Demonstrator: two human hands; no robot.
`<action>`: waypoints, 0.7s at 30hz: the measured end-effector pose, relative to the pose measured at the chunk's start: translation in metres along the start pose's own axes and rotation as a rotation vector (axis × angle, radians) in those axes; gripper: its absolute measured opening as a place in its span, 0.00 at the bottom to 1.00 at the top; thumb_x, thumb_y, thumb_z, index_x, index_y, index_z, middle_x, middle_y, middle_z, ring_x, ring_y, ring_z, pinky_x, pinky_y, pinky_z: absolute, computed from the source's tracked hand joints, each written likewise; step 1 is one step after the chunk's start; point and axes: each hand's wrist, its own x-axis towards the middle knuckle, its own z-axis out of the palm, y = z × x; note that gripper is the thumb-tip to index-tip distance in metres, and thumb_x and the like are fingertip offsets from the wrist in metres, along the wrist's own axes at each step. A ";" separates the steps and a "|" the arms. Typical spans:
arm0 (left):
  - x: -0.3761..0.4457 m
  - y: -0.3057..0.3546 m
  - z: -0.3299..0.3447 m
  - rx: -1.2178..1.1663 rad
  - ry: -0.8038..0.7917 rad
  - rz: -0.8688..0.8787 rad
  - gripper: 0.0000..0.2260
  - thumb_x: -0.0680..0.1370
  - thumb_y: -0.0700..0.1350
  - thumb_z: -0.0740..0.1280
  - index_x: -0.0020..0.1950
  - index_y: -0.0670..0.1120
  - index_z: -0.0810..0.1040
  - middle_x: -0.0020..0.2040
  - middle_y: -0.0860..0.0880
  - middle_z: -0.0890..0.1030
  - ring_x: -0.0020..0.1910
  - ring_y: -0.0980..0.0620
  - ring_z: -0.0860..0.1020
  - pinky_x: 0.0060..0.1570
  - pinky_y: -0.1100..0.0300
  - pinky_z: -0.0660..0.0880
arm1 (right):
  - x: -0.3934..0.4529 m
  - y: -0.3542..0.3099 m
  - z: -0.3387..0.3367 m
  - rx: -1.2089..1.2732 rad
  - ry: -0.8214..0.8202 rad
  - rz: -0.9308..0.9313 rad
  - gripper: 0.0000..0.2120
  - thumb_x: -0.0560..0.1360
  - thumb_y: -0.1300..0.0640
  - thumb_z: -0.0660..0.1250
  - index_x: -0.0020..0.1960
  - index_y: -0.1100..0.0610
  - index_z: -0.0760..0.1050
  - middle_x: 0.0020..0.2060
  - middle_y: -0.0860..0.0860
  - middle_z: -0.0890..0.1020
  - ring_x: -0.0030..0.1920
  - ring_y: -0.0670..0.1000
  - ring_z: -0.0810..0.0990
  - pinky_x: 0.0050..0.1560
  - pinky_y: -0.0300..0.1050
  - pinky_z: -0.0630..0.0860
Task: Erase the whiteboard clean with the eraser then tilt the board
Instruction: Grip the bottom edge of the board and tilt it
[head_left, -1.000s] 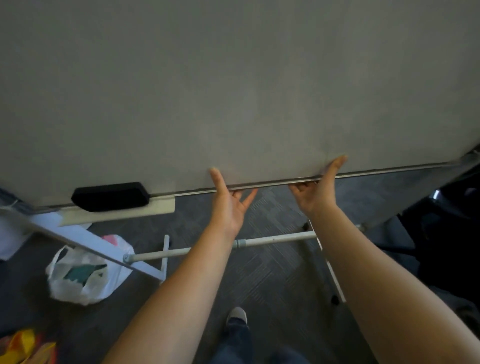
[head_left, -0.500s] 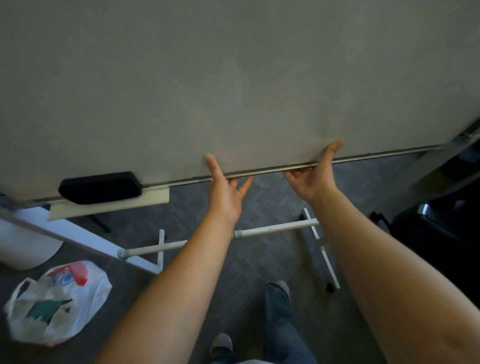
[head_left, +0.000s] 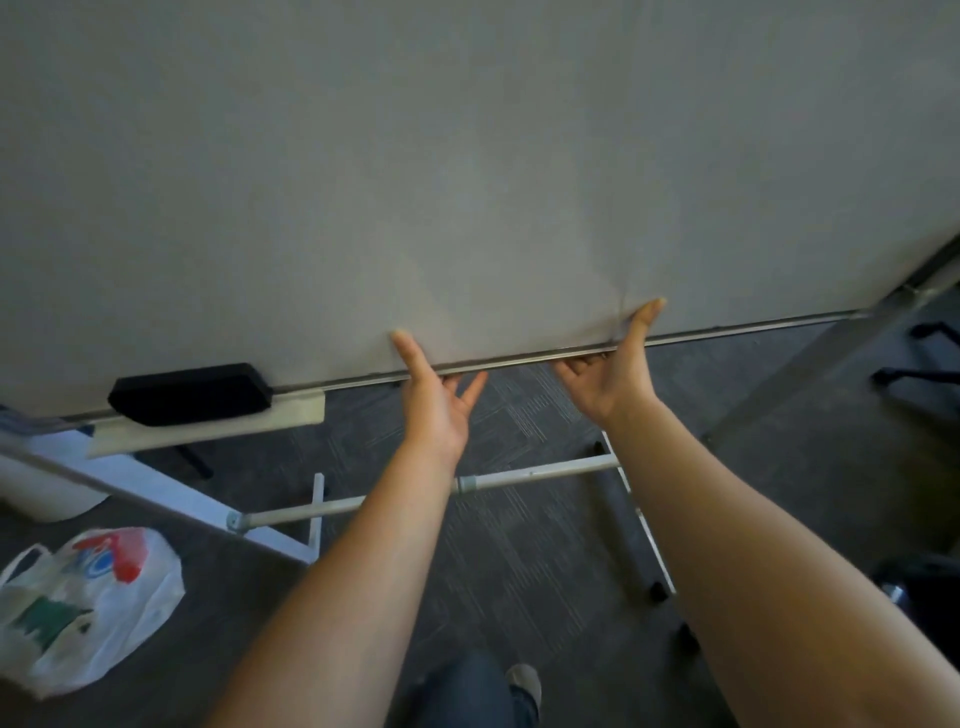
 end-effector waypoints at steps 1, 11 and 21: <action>0.006 -0.002 0.008 -0.006 0.021 0.008 0.29 0.79 0.66 0.53 0.75 0.53 0.63 0.74 0.46 0.68 0.72 0.43 0.67 0.46 0.53 0.80 | 0.008 -0.006 0.001 -0.008 -0.002 0.006 0.44 0.69 0.25 0.54 0.75 0.54 0.60 0.69 0.58 0.70 0.68 0.60 0.70 0.69 0.58 0.68; 0.080 -0.022 0.090 -0.065 0.111 0.057 0.30 0.78 0.65 0.54 0.75 0.51 0.63 0.77 0.46 0.63 0.75 0.40 0.61 0.51 0.50 0.77 | 0.107 -0.071 0.012 -0.070 -0.028 0.023 0.44 0.69 0.25 0.54 0.75 0.54 0.60 0.68 0.58 0.72 0.68 0.60 0.71 0.69 0.59 0.67; 0.173 -0.044 0.196 -0.067 0.040 0.013 0.26 0.78 0.64 0.55 0.72 0.54 0.64 0.76 0.46 0.65 0.74 0.42 0.64 0.53 0.50 0.77 | 0.226 -0.158 0.022 -0.102 0.037 -0.014 0.47 0.68 0.24 0.54 0.75 0.54 0.59 0.69 0.57 0.70 0.69 0.59 0.68 0.67 0.57 0.67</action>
